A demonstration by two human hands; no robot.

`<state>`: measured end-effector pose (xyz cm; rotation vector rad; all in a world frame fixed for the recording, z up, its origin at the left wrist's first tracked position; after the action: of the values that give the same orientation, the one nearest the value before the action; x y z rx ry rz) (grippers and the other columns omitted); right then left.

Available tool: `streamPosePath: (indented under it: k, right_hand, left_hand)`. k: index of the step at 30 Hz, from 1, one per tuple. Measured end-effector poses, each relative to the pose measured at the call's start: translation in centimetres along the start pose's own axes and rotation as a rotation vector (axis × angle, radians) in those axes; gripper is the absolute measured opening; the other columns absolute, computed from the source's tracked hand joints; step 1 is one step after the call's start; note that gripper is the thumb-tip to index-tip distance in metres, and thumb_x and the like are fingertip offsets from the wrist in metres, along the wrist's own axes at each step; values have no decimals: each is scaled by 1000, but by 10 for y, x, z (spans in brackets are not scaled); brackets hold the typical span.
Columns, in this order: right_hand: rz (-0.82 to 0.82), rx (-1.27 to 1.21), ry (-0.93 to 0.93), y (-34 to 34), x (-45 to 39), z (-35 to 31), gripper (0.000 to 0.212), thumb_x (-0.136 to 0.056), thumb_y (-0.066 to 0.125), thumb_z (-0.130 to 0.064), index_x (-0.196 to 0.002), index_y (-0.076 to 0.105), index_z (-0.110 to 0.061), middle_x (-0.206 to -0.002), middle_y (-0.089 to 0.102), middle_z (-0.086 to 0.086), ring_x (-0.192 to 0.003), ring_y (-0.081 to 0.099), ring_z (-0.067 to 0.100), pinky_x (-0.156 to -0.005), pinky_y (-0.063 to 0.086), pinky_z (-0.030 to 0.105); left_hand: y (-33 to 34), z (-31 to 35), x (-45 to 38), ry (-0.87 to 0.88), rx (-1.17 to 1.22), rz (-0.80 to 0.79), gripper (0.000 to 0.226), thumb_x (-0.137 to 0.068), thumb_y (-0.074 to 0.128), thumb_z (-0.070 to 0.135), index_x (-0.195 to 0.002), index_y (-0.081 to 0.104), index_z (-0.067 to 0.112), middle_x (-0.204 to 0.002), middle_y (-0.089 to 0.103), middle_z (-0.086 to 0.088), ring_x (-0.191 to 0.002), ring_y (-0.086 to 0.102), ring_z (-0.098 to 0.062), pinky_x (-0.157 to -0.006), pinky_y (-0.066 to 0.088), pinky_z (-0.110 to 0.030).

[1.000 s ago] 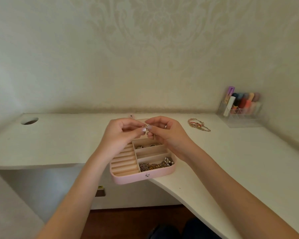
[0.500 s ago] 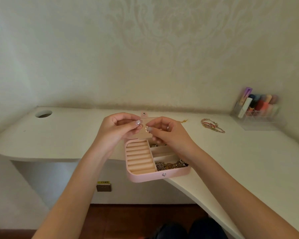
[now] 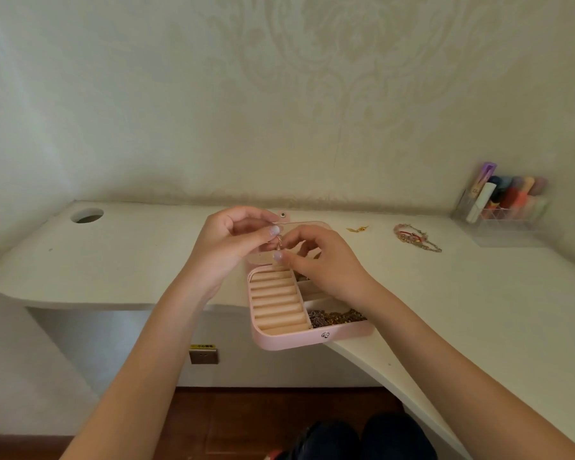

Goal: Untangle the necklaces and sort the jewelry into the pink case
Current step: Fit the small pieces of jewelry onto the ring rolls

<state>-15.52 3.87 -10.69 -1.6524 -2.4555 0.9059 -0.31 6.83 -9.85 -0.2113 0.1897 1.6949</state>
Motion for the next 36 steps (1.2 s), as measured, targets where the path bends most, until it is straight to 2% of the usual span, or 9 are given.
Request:
streamPosePath:
  k: [6, 10, 12, 16, 23, 30, 32, 34, 36]
  right_hand:
    - [5, -152, 36, 0, 3, 5, 13, -87, 65, -15, -79, 69, -24, -79, 71, -5, -76, 64, 8, -78, 51, 26]
    - [-57, -367, 117, 2, 7, 1, 13, -92, 58, -9, -96, 70, -10, -78, 71, 7, -72, 63, 12, -74, 53, 23]
    - [-63, -405, 170, 3, 9, 1, 16, -91, 59, -10, -106, 65, -10, -75, 70, 6, -62, 59, 9, -64, 51, 20]
    - [-90, -494, 258, 1, 11, 2, 11, -92, 59, -12, -100, 63, -7, -62, 65, 1, -53, 52, 9, -58, 44, 19]
    - [-112, -305, 216, 6, 15, 0, 15, -94, 55, -17, -93, 69, -12, -60, 54, -3, -48, 37, 4, -51, 32, 13]
    - [-75, -127, 244, 8, 17, 2, 17, -93, 58, -19, -90, 71, -8, -58, 58, -3, -45, 46, -2, -54, 40, 13]
    - [-77, 11, 221, 7, 20, 0, 20, -93, 58, -22, -89, 71, -9, -58, 59, -5, -46, 48, -4, -53, 38, 6]
    - [-82, 110, 205, 9, 22, -2, 18, -92, 59, -26, -87, 71, -13, -58, 59, -8, -48, 49, -5, -52, 37, 4]
    - [-66, 137, 196, 12, 23, -2, 13, -89, 63, -26, -83, 70, -17, -62, 63, -5, -57, 53, -1, -57, 39, 9]
  left_hand:
    - [-5, -1, 1, 14, -27, 25, 13, -80, 68, 0, -89, 70, 10, -71, 70, -2, -65, 65, -12, -69, 54, -20]
    - [-6, -2, 2, 14, -36, 19, 14, -79, 69, 2, -86, 70, 14, -73, 71, -1, -67, 66, -13, -72, 55, -22]
    - [-7, -2, 3, 15, -40, 15, 14, -79, 70, 3, -86, 71, 15, -73, 71, -1, -68, 66, -14, -73, 55, -23]
    - [-8, -3, 3, 19, -39, 8, 14, -79, 69, 2, -87, 70, 13, -72, 71, -1, -66, 65, -13, -70, 54, -22]
    - [-10, -4, 4, 17, -63, -7, 14, -80, 69, 2, -87, 70, 14, -71, 71, 0, -66, 64, -12, -69, 54, -22]
    - [-12, -5, 6, 15, -109, -34, 14, -79, 69, 0, -88, 69, 11, -76, 73, -2, -65, 65, -12, -66, 53, -21]
    - [-12, -6, 7, 14, -154, -50, 14, -79, 70, 1, -90, 69, 9, -78, 73, -2, -65, 66, -11, -66, 52, -20]
    - [-13, -8, 8, 12, -242, -61, 13, -78, 73, 6, -88, 70, 13, -79, 74, 0, -69, 66, -9, -70, 51, -21]
    - [-14, -11, 8, 15, -356, -66, 13, -77, 74, 11, -86, 71, 21, -78, 74, 4, -73, 65, -7, -75, 47, -20]
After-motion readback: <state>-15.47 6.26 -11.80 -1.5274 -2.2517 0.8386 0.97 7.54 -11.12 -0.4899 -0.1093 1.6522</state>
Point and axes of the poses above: each hand's wrist, its own x-axis away from the middle knuckle, its own y-axis out of the palm, z = x × y, the point moved 3 cm from there along -x, towards the middle knuckle
